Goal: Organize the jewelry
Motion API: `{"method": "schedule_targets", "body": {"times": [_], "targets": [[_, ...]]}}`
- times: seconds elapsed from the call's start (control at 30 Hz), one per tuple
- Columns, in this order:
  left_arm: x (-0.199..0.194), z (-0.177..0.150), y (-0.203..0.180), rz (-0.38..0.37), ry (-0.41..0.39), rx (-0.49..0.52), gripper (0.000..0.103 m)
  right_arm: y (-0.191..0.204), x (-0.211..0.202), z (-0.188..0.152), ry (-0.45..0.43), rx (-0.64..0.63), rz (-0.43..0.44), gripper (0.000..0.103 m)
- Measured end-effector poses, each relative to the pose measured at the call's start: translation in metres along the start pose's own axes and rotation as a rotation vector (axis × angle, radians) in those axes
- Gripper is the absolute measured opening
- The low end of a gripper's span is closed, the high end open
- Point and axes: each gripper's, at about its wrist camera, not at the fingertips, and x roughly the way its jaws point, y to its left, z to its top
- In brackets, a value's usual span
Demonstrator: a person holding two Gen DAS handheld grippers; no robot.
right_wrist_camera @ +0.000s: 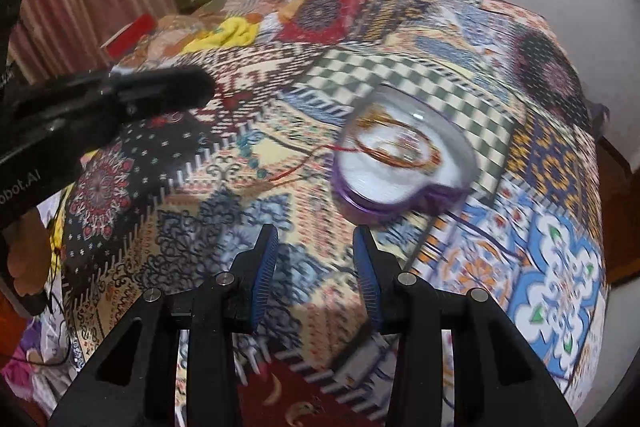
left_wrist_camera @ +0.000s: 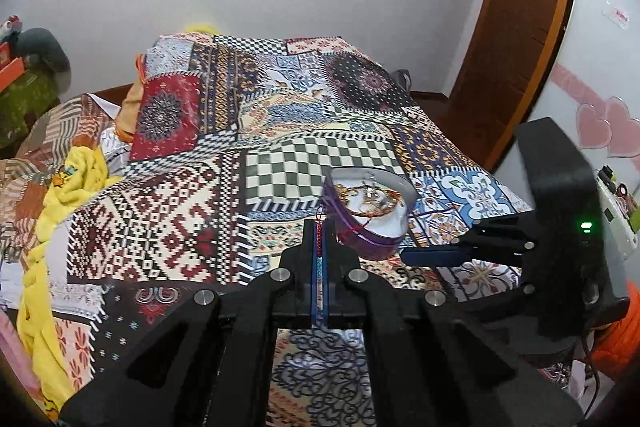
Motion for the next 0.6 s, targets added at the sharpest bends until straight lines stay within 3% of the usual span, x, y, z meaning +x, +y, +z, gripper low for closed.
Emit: {"method": "schedule_targets", "body": {"times": [0.3,0.6], "targets": [[0.005,-0.006,0.014,-0.011,-0.011,-0.03,0.0,0.004,0.028,0.018,0.061,-0.028,-0.026,0.024],[0.012,-0.01,0.021,-0.021,-0.012,-0.04,0.0,0.002,0.036,0.026,0.06,-0.004,-0.055,0.023]]}}
